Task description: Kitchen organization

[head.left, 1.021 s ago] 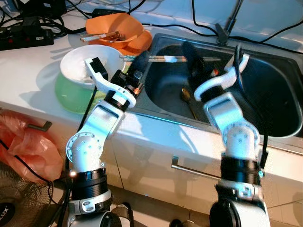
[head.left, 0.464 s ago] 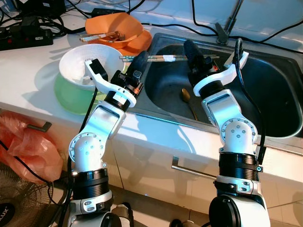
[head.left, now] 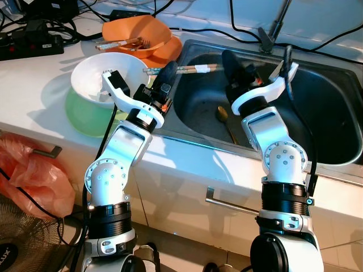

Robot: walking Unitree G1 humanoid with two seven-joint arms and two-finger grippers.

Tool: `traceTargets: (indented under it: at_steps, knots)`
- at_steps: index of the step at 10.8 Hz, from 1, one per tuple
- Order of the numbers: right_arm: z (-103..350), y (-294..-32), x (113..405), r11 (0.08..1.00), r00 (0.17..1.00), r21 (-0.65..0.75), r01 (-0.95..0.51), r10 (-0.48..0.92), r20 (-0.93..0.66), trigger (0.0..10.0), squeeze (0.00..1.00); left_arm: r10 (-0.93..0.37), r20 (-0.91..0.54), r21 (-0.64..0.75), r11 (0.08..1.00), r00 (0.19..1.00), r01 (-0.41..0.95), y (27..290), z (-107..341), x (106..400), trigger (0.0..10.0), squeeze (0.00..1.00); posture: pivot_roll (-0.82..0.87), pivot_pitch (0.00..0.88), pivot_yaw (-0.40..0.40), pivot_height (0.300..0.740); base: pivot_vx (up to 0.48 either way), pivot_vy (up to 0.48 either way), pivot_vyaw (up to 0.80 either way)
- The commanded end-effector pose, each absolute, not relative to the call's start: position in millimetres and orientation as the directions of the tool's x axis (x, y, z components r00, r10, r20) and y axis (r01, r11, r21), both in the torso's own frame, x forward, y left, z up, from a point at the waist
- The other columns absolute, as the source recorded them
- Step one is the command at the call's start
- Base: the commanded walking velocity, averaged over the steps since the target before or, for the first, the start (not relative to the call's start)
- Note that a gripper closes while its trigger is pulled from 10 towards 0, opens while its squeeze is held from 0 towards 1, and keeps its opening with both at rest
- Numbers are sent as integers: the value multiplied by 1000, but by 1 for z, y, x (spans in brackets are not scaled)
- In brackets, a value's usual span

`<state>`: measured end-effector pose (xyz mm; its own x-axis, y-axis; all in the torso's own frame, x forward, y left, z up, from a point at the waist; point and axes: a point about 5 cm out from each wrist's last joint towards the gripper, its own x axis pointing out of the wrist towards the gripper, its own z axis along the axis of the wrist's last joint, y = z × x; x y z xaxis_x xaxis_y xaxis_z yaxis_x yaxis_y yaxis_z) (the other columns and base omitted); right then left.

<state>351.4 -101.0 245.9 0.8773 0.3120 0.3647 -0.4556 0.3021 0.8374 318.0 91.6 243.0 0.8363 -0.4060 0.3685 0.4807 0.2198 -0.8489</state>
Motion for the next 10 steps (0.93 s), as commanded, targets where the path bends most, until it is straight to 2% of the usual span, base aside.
traceTargets:
  at_steps: [1, 8, 9, 10]
  knots:
    - [256, -85, 352, 284, 863, 832, -476, 332, 380, 0, 0, -420, 379, -844, 207, 825, 494, 78, 250, 314, 10000, 0, 162, 132, -32, 740, 0, 0, 0]
    - [254, -85, 354, 283, 865, 834, -474, 326, 381, 0, 0, -397, 394, -828, 238, 829, 508, 82, 257, 314, 10000, 0, 170, 128, -31, 740, 0, 0, 0]
    - [254, -85, 354, 283, 866, 834, -473, 324, 381, 0, 0, -395, 391, -829, 240, 831, 505, 83, 256, 314, 10000, 78, 169, 127, -30, 740, 0, 0, 0]
    - [255, -86, 355, 284, 868, 835, -471, 319, 381, 0, 0, -388, 384, -832, 249, 838, 496, 84, 254, 314, 10000, 1000, 170, 127, -30, 740, 0, 0, 0]
